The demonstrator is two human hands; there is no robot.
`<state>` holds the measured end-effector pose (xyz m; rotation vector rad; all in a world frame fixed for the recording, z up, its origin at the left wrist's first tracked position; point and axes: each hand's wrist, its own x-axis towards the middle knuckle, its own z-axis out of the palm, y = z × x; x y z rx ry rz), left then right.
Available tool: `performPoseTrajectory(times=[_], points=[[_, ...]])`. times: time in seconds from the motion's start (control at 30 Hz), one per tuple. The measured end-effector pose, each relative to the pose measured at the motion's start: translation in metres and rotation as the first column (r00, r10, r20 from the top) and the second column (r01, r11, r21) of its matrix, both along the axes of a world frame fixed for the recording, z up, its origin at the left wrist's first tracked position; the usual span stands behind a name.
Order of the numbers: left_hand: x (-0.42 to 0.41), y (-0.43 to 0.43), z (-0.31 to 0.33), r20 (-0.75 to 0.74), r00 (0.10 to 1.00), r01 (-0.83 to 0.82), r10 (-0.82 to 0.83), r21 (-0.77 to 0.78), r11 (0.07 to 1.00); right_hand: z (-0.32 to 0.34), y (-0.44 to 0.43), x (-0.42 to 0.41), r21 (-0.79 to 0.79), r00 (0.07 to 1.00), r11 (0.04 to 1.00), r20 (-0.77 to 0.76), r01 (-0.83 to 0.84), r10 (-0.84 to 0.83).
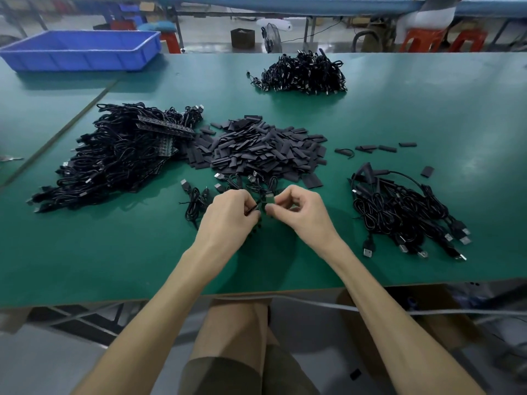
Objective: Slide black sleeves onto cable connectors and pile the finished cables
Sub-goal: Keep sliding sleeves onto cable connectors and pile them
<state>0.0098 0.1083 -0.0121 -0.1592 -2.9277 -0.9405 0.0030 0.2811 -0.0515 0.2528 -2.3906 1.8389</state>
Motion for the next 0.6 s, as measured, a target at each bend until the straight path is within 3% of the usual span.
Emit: performPoseTrajectory(times=[0.17, 0.27, 0.33, 0.47, 0.6], points=[[-0.004, -0.018, 0.012, 0.008, 1.000, -0.023, 0.028, -0.354, 0.935, -0.001, 0.011, -0.005, -0.422, 0.977, 0.882, 0.123, 0.208, -0.171], [-0.003, -0.024, 0.015, -0.055, 0.993, -0.114, 0.100, -0.522, 0.845, -0.002, 0.012, -0.005, -0.483, 0.976, 0.849, 0.126, 0.216, -0.177], [-0.001, -0.022, 0.013, -0.135, 0.990, -0.116, 0.051, -0.539, 0.834, -0.001, 0.011, -0.005, -0.478, 0.980, 0.856, 0.110, 0.199, -0.166], [-0.004, -0.006, 0.000, -0.123, 0.973, 0.129, -0.195, -0.409, 0.904, 0.000, 0.010, -0.005, -0.482, 0.979, 0.852, 0.079, 0.202, -0.187], [-0.006, -0.001, -0.020, -0.217, 0.956, 0.078, -0.196, -0.457, 0.886, 0.003, 0.009, -0.003, -0.591, 0.977, 0.780, 0.085, 0.206, -0.194]])
